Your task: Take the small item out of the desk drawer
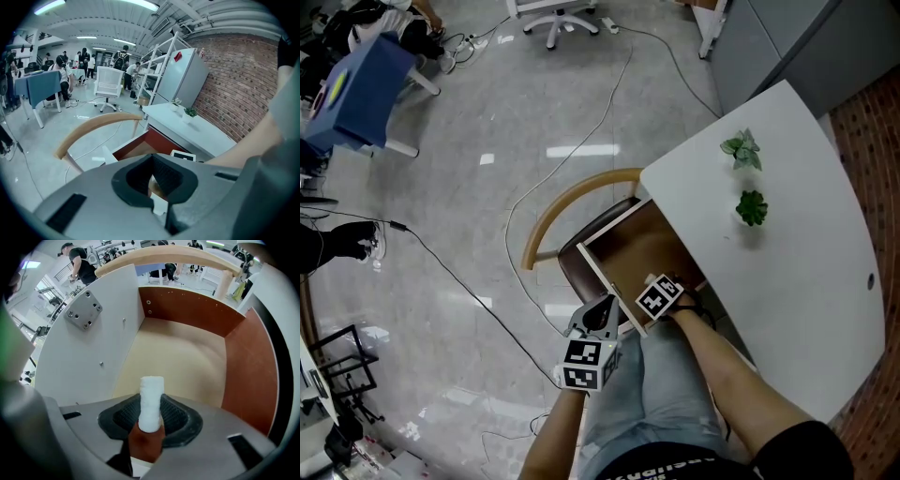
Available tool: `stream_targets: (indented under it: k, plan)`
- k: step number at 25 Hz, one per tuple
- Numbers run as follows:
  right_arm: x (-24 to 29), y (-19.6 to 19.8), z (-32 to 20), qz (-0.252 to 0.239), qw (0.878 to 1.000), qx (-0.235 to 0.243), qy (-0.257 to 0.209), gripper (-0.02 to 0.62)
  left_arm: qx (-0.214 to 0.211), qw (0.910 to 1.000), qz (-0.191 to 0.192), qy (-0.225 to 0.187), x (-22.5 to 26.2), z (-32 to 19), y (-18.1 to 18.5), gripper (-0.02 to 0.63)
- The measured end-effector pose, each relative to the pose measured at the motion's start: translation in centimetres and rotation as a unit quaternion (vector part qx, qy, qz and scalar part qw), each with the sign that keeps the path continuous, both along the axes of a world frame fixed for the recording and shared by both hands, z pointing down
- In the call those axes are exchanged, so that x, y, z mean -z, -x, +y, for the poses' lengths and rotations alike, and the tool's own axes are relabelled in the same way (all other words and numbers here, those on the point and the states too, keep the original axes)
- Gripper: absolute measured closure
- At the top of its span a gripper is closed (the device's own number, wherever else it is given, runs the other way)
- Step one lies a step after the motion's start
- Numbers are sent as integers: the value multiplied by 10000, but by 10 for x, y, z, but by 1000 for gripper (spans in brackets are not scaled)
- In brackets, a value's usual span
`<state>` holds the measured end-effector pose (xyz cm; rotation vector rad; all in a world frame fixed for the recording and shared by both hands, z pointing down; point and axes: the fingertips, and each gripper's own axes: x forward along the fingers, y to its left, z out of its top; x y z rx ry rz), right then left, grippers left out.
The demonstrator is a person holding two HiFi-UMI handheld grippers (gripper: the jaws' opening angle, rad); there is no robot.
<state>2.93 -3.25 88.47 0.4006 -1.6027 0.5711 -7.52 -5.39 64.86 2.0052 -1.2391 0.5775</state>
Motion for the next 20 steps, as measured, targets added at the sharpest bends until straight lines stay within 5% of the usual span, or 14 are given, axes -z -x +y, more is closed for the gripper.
stream_targets:
  k: [20]
  plan:
    - [49,3,1,-462,9975,-500,-205,468,-78,9999,-79,4,16,4,-1,600]
